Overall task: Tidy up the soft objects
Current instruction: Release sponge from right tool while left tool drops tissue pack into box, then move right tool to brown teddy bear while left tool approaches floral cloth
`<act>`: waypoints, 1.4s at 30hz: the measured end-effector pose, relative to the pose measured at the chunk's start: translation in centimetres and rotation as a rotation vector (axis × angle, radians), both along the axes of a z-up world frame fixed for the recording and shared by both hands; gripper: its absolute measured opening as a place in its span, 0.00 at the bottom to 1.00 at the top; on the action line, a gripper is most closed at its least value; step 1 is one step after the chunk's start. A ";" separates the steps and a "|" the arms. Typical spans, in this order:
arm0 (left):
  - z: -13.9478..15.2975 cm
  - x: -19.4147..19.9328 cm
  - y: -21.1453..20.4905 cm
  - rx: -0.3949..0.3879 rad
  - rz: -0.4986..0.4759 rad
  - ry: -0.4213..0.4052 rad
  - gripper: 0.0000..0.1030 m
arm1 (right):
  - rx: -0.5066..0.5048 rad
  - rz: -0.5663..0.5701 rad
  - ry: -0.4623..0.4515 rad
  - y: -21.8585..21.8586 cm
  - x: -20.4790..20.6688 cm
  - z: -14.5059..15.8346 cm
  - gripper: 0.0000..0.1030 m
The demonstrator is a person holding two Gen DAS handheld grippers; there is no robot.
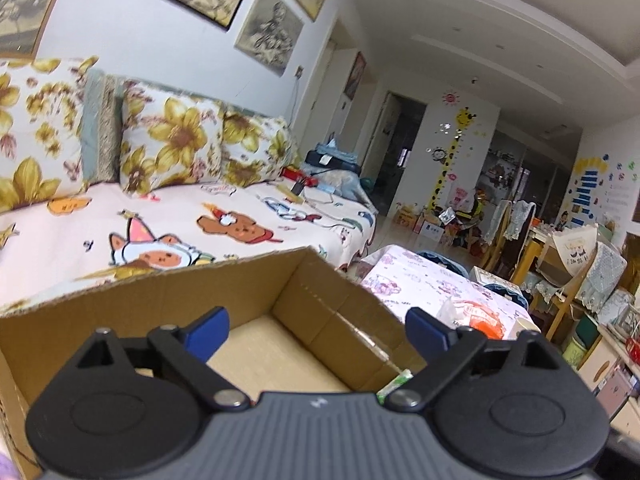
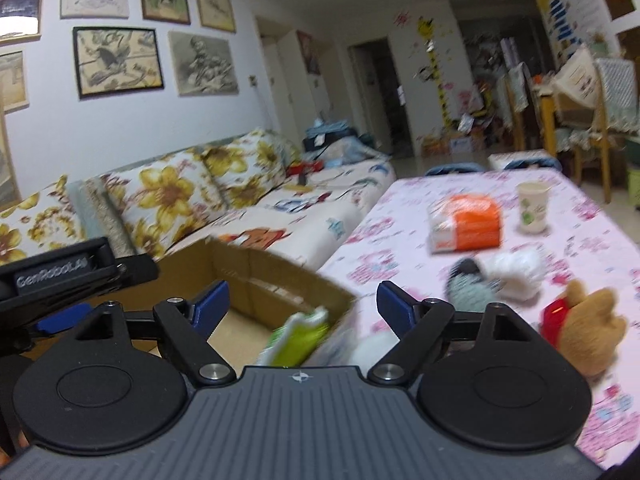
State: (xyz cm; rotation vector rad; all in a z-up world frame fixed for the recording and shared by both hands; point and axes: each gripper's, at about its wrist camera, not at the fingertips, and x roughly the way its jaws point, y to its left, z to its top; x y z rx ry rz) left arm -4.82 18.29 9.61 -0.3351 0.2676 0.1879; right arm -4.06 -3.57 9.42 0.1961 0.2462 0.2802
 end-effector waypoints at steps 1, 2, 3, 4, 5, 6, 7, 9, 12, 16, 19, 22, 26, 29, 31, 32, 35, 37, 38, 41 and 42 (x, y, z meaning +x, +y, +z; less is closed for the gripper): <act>0.1 0.0 -0.2 0.012 -0.006 -0.006 0.93 | 0.002 -0.015 -0.008 -0.4 -0.1 0.1 0.98; 0.1 -0.1 -0.4 0.025 -0.011 -0.013 0.94 | 0.005 -0.031 -0.015 -0.8 -0.3 0.2 0.98; 0.2 -0.1 -0.7 0.037 -0.016 -0.019 0.95 | 0.008 -0.048 -0.023 -1.3 -0.4 0.3 0.98; 0.3 -0.2 -0.9 0.048 -0.022 -0.027 0.96 | 0.010 -0.067 -0.033 -1.8 -0.6 0.4 0.98; 0.3 -0.2 -1.1 0.053 -0.028 -0.032 0.97 | 0.011 -0.086 -0.043 -2.3 -0.8 0.5 0.99; 0.2 -0.2 -1.2 0.054 -0.035 -0.038 0.98 | 0.012 -0.105 -0.052 -2.8 -0.9 0.4 0.99; 0.2 -0.2 -1.5 0.056 -0.044 -0.039 0.98 | 0.012 -0.123 -0.059 -3.1 -1.0 0.4 0.99; 0.0 0.1 -2.0 0.067 -0.065 -0.027 0.98 | 0.010 -0.153 -0.060 -4.1 -1.0 0.4 0.99; 0.0 0.2 -2.7 0.091 -0.086 -0.035 0.98 | 0.020 -0.192 -0.061 -5.2 -1.1 0.2 0.99; 0.0 0.0 -3.7 0.141 -0.098 -0.058 0.99 | 0.021 -0.226 -0.054 -6.4 -1.1 0.0 0.99; 0.0 0.0 -4.3 0.162 -0.110 -0.067 0.99 | 0.014 -0.245 -0.053 -7.2 -1.4 -0.3 0.99; 0.0 0.0 -4.9 0.189 -0.120 -0.074 0.99 | 0.012 -0.262 -0.050 -8.1 -1.5 -0.5 0.99; 0.0 0.0 -5.7 0.210 -0.141 -0.083 0.99 | 0.023 -0.278 -0.031 -9.2 -1.5 -0.9 0.99; -0.1 0.1 -6.4 0.225 -0.157 -0.088 0.99 | 0.017 -0.295 -0.026 -9.8 -1.4 -1.1 0.99; -0.2 0.2 -6.9 0.233 -0.169 -0.089 0.99 | 0.020 -0.305 -0.018 -10.2 -1.3 -1.3 0.99; -0.2 0.2 -7.1 0.235 -0.174 -0.089 0.99 | 0.023 -0.310 -0.013 -10.3 -1.3 -1.4 0.99; -0.4 0.4 -7.7 0.239 -0.192 -0.084 0.99 | 0.029 -0.324 0.001 -10.6 -0.9 -1.6 0.99; -0.6 0.5 -8.1 0.243 -0.204 -0.079 0.99 | 0.028 -0.334 0.005 -10.5 -1.0 -1.6 0.99; -0.6 0.6 -8.4 0.246 -0.211 -0.076 0.99 | 0.026 -0.338 0.007 -10.5 -1.0 -1.7 0.99; -0.9 0.8 -8.9 0.256 -0.226 -0.072 0.99 | 0.021 -0.347 0.015 -10.8 -0.8 -1.9 0.99; -1.0 0.8 -9.1 0.259 -0.231 -0.070 0.99 | 0.019 -0.352 0.018 -10.8 -0.8 -1.9 0.99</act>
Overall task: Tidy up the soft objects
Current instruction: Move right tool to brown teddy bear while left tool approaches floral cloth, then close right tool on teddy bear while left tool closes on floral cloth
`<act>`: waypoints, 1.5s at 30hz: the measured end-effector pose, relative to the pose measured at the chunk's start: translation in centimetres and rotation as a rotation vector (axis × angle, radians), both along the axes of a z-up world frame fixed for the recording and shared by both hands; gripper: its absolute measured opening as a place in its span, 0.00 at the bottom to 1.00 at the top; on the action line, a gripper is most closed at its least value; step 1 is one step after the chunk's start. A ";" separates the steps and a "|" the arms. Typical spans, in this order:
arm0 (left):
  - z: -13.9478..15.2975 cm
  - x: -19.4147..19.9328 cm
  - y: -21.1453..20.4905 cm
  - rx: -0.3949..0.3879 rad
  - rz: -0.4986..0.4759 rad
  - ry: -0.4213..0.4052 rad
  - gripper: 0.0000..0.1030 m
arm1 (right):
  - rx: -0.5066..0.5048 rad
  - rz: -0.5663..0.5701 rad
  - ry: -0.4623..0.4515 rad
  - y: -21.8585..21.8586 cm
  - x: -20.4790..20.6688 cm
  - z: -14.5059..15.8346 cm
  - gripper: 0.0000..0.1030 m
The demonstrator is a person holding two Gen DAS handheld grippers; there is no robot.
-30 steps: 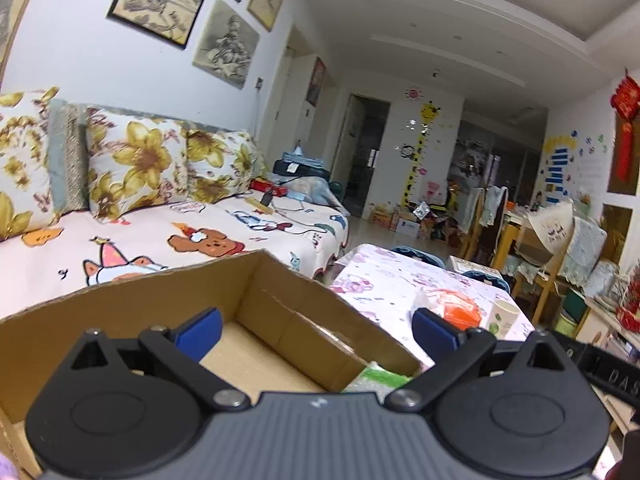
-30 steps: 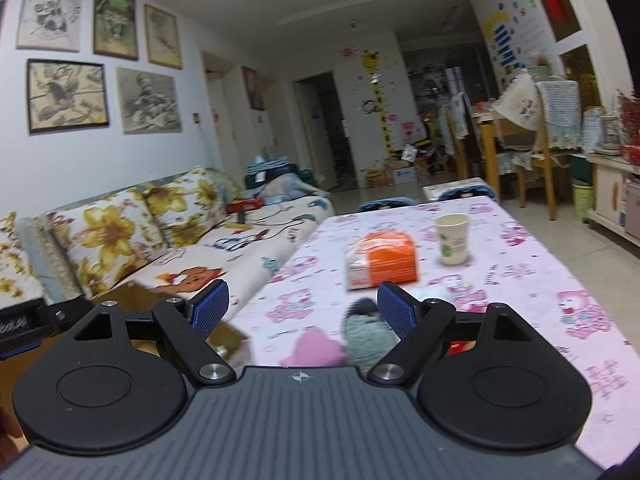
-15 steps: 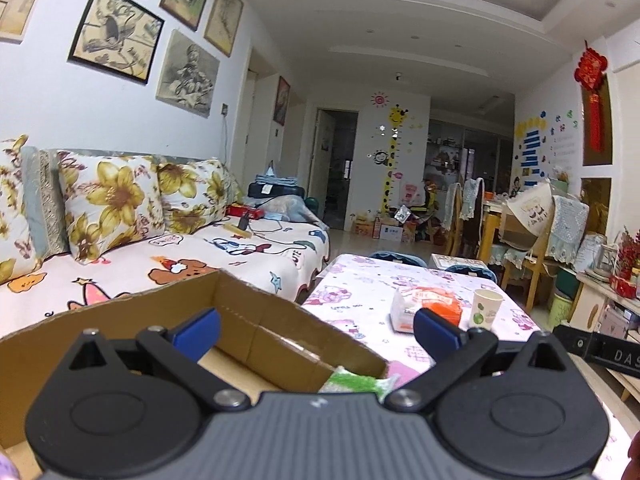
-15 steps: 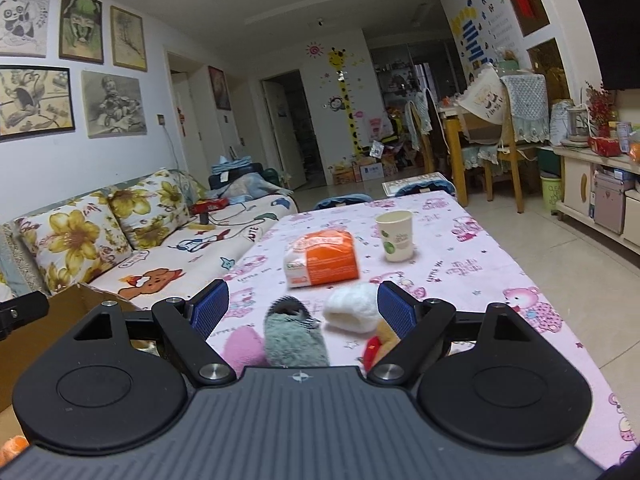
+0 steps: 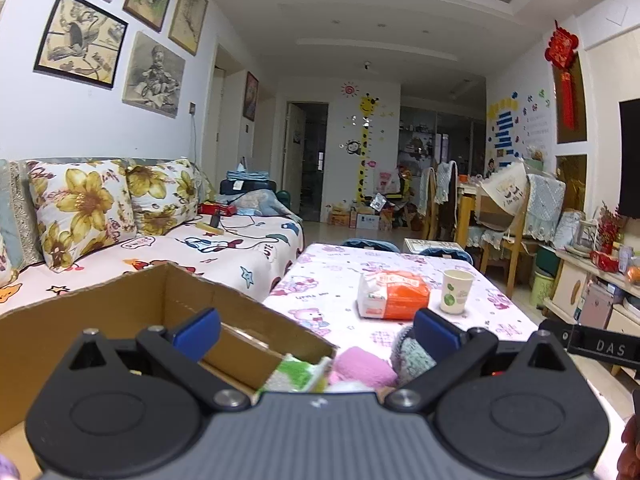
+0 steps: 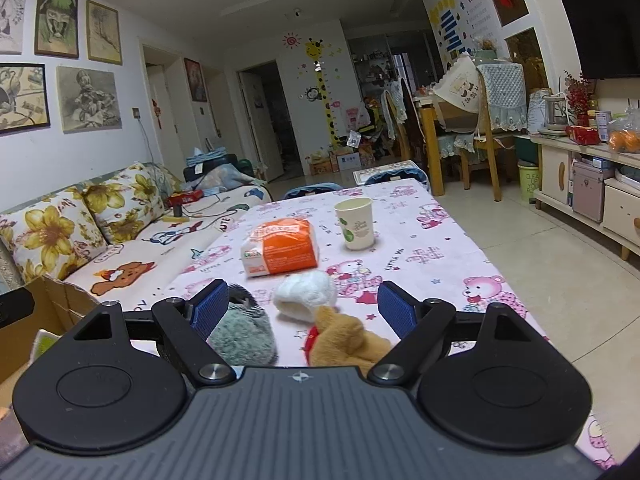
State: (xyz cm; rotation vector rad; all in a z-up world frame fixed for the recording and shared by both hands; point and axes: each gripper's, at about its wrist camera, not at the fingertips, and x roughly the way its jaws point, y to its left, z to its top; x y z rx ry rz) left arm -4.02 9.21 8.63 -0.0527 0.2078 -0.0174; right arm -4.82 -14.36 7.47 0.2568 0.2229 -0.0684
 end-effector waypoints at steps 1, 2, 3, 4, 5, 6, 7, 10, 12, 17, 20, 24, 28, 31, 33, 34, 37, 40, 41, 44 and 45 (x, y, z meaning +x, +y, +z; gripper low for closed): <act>-0.1 0.0 -0.2 0.003 -0.006 0.004 0.99 | -0.001 -0.005 0.004 -0.1 0.1 -0.1 0.99; -0.2 0.0 -0.6 0.007 -0.010 0.006 0.99 | 0.000 -0.009 0.008 -0.2 0.2 -0.1 0.99; -0.3 0.0 -0.8 0.010 -0.014 0.008 0.99 | -0.001 -0.014 0.012 0.0 0.0 -0.1 0.99; -0.4 0.1 -1.1 0.015 -0.020 0.010 0.99 | -0.002 -0.018 0.016 0.0 -0.2 -0.1 0.99; -0.4 0.1 -1.2 0.018 -0.025 0.012 0.99 | -0.002 -0.023 0.019 -0.1 -0.2 -0.1 0.99; -0.5 0.1 -1.4 0.022 -0.030 0.014 0.99 | -0.002 -0.027 0.021 -0.2 -0.2 -0.1 0.99; -0.6 0.1 -1.7 0.027 -0.035 0.016 0.99 | 0.000 -0.032 0.024 -0.2 -0.2 -0.1 0.99; -0.9 0.0 -2.4 0.039 -0.050 0.024 0.99 | 0.008 -0.048 0.039 -0.5 0.1 -0.2 0.99; -1.1 -0.1 -3.0 0.047 -0.060 0.030 0.99 | 0.016 -0.058 0.049 -0.5 0.2 -0.4 0.99; -1.7 -0.3 -4.4 0.080 -0.090 0.051 0.99 | 0.040 -0.072 0.074 -0.5 0.4 -0.7 0.99; -2.4 -0.5 -5.1 0.096 -0.119 0.088 0.99 | 0.061 -0.070 0.091 -0.3 0.7 -1.1 0.99; -3.5 -0.4 -5.6 0.116 -0.152 0.161 0.99 | 0.094 -0.042 0.131 0.2 1.3 -1.6 0.99; -4.9 -0.2 -5.8 0.087 -0.181 0.243 0.99 | 0.109 -0.013 0.182 0.6 2.5 -2.2 1.00; -5.9 0.2 -6.0 0.090 -0.180 0.287 0.99 | 0.124 -0.003 0.210 0.8 3.2 -2.6 1.00; -6.4 0.5 -6.2 0.086 -0.182 0.306 0.99 | 0.129 0.002 0.226 0.9 3.7 -2.8 1.00; -6.5 0.6 -6.3 0.088 -0.183 0.312 0.99 | 0.132 0.007 0.228 0.9 3.9 -2.9 1.00; -7.1 1.0 -6.8 0.100 -0.183 0.330 0.99 | 0.144 0.033 0.222 0.8 3.9 -3.3 1.00; -7.8 1.5 -7.3 0.115 -0.184 0.354 0.99 | 0.144 0.062 0.212 1.0 3.7 -3.3 1.00; -8.0 1.6 -7.4 0.119 -0.183 0.361 0.99 | 0.145 0.067 0.207 1.1 3.8 -3.3 1.00; -8.4 2.2 -7.6 0.131 -0.182 0.375 0.99 | 0.142 0.091 0.202 1.2 4.0 -3.3 1.00; -8.5 2.3 -7.6 0.135 -0.180 0.380 0.99 | 0.139 0.098 0.202 1.4 4.1 -3.2 1.00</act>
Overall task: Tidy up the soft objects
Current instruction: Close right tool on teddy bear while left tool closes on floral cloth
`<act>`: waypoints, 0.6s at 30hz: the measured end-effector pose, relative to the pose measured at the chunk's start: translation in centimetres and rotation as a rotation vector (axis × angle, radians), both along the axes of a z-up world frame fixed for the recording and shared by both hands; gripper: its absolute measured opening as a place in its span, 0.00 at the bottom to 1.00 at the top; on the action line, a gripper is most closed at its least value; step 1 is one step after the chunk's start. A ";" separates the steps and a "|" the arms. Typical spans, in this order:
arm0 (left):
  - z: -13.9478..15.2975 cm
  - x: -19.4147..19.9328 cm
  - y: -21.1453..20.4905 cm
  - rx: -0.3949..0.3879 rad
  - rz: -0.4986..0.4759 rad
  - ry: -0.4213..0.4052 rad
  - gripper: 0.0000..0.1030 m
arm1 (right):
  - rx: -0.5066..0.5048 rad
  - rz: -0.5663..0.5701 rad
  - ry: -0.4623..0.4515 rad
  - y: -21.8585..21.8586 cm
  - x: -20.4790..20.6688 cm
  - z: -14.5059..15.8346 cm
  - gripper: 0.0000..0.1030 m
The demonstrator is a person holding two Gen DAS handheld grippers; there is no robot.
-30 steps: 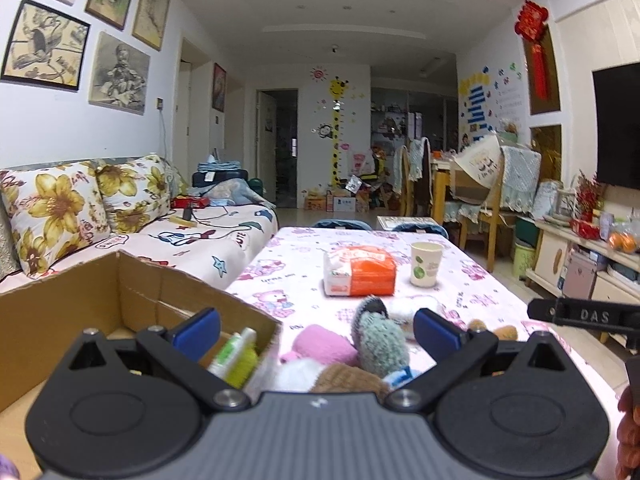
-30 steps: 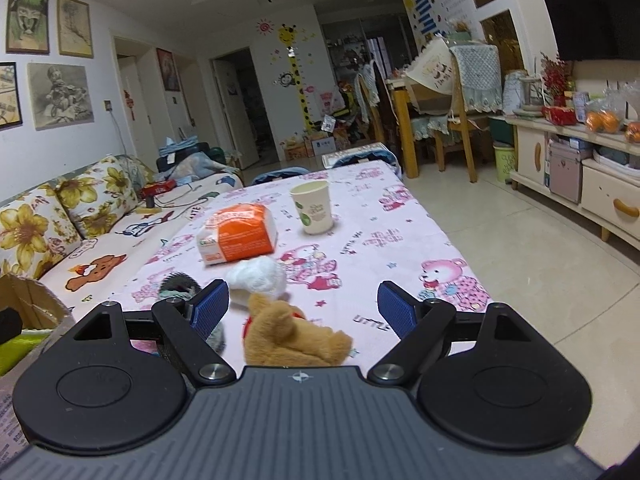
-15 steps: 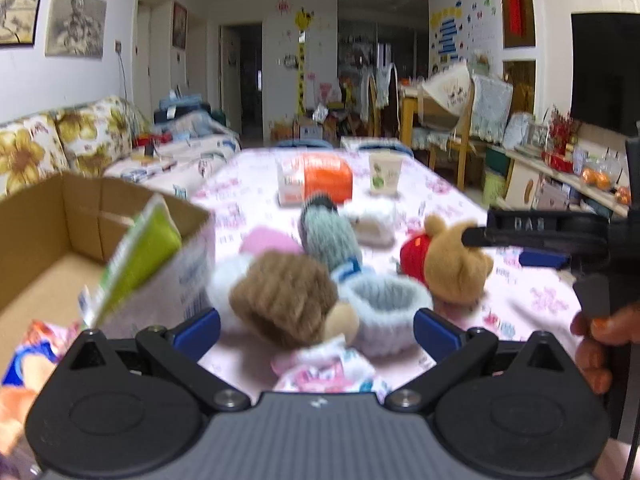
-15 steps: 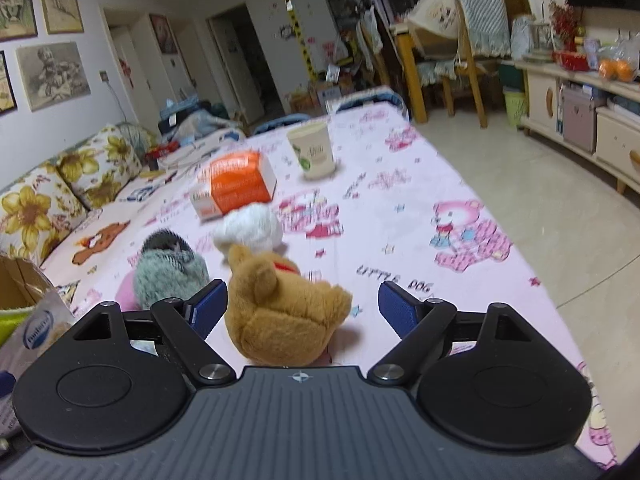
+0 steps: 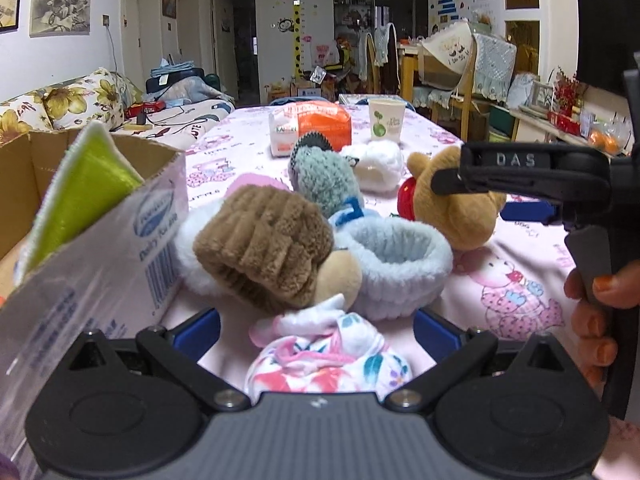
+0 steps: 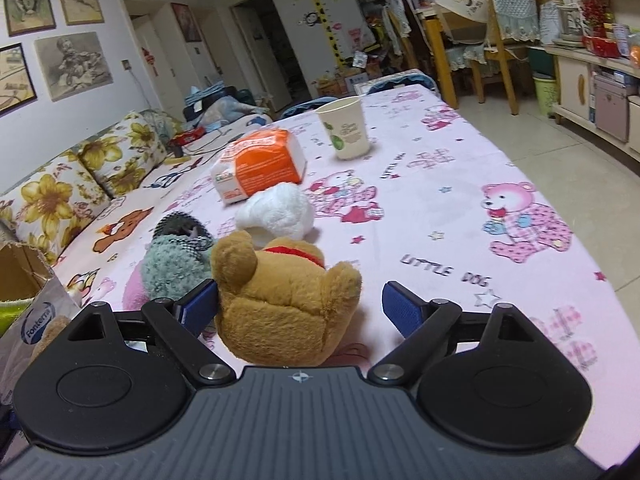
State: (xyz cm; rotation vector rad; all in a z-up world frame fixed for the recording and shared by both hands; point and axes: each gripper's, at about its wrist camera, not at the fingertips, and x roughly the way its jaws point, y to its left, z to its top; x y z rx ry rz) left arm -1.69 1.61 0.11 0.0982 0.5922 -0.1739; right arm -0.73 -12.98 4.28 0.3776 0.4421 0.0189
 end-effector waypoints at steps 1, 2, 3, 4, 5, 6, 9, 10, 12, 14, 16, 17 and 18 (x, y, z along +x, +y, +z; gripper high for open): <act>-0.1 0.2 0.0 0.004 0.002 0.002 0.99 | -0.001 0.008 0.001 0.1 0.1 0.0 1.00; -0.2 0.3 0.0 0.006 0.004 0.005 0.98 | -0.003 0.018 0.003 0.3 0.1 0.0 1.00; -0.3 0.4 0.0 0.004 0.002 0.011 0.97 | -0.002 0.027 0.006 0.3 0.2 -0.1 1.00; -0.4 0.5 -0.1 0.002 -0.001 0.019 0.95 | 0.002 0.035 0.011 0.4 0.4 -0.1 1.00; -0.5 0.5 -0.1 0.001 -0.004 0.026 0.91 | 0.008 0.044 0.017 0.4 0.5 -0.2 1.00; -0.6 0.6 -0.2 0.000 -0.009 0.035 0.87 | 0.011 0.053 0.025 0.5 0.6 -0.3 1.00; -0.9 1.0 -0.3 0.004 -0.015 0.064 0.76 | 0.002 0.070 0.035 0.8 0.7 -0.5 1.00; -0.9 0.9 -0.2 -0.008 -0.018 0.060 0.74 | -0.002 0.075 0.037 1.0 0.8 -0.5 1.00; -0.8 0.9 -0.2 -0.015 -0.021 0.061 0.67 | -0.007 0.083 0.043 1.1 0.9 -0.6 1.00; -0.8 0.9 -0.2 -0.013 -0.031 0.059 0.65 | -0.014 0.085 0.045 1.1 1.0 -0.6 1.00; -0.7 0.9 -0.3 -0.012 -0.033 0.057 0.64 | -0.028 0.083 0.043 1.3 1.0 -0.7 1.00; -0.7 0.9 -0.3 -0.013 -0.034 0.057 0.63 | -0.030 0.084 0.043 1.3 1.1 -0.7 1.00; -0.6 0.9 -0.3 -0.016 -0.035 0.058 0.62 | -0.027 0.087 0.041 1.3 1.2 -0.7 0.97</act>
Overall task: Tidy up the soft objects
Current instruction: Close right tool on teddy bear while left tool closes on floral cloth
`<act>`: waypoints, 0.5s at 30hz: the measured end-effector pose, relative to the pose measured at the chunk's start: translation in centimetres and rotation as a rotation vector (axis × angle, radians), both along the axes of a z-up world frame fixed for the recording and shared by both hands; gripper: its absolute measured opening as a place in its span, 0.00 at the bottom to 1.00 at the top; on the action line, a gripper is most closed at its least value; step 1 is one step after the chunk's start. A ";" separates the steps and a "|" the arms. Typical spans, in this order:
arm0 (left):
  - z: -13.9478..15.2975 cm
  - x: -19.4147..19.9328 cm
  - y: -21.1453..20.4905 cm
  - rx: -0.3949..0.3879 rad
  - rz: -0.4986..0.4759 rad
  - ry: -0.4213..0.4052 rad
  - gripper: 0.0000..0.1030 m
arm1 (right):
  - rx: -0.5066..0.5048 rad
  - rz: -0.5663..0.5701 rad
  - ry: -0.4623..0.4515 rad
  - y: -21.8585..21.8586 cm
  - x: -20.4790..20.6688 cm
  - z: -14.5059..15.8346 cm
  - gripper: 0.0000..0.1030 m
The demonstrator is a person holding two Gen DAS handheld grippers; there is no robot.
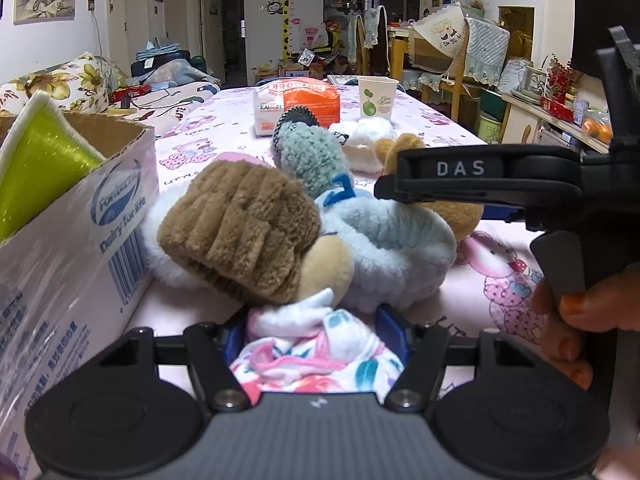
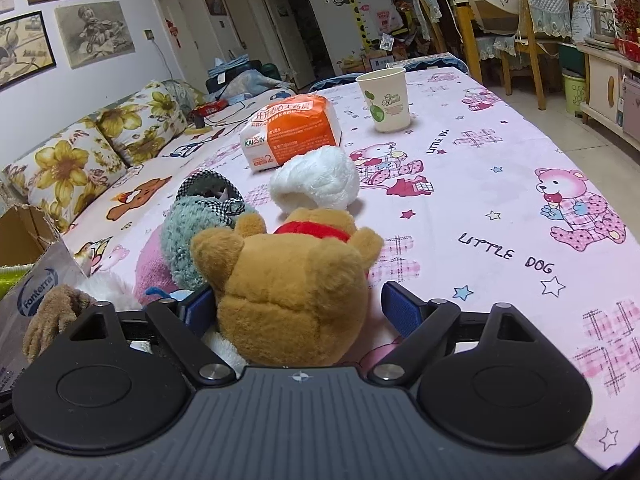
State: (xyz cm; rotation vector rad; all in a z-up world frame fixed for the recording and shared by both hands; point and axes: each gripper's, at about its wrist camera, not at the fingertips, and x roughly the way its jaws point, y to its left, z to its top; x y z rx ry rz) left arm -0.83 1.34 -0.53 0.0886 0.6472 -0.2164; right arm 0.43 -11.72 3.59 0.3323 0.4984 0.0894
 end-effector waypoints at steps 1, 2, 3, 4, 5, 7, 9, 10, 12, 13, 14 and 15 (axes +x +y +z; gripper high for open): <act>0.0 0.0 0.0 -0.002 -0.001 0.001 0.62 | 0.003 0.000 -0.001 -0.1 0.0 0.0 0.94; 0.1 0.2 0.0 -0.002 -0.002 0.003 0.62 | 0.007 0.000 0.000 -0.2 0.0 0.0 0.91; 0.1 0.3 0.0 -0.002 -0.004 0.002 0.62 | 0.008 -0.004 0.001 -0.3 0.1 -0.1 0.91; 0.1 0.3 -0.1 -0.002 -0.005 0.002 0.62 | 0.012 -0.005 -0.003 -0.4 0.0 -0.1 0.90; 0.1 0.4 -0.1 -0.002 -0.007 0.002 0.61 | 0.011 -0.005 -0.006 -0.4 0.0 -0.1 0.89; 0.2 0.5 0.0 -0.001 -0.012 0.002 0.61 | 0.010 -0.004 -0.011 -0.3 0.0 -0.1 0.89; 0.2 0.6 0.1 -0.003 -0.017 0.004 0.61 | 0.013 -0.005 -0.014 -0.3 0.0 -0.1 0.87; 0.2 0.7 0.2 -0.005 -0.018 0.005 0.61 | 0.015 -0.007 -0.016 -0.3 0.0 -0.1 0.87; 0.3 0.8 0.2 -0.008 -0.019 0.008 0.61 | 0.016 -0.016 -0.020 -0.3 0.0 -0.1 0.86; 0.3 0.8 0.2 -0.008 -0.020 0.009 0.61 | 0.015 -0.020 -0.022 -0.3 -0.1 -0.1 0.86; 0.4 0.8 0.2 -0.008 -0.021 0.008 0.60 | 0.015 -0.026 -0.024 -0.3 -0.1 -0.1 0.86; 0.4 0.8 0.3 -0.008 -0.021 0.006 0.60 | 0.014 -0.031 -0.025 -0.3 -0.2 -0.1 0.86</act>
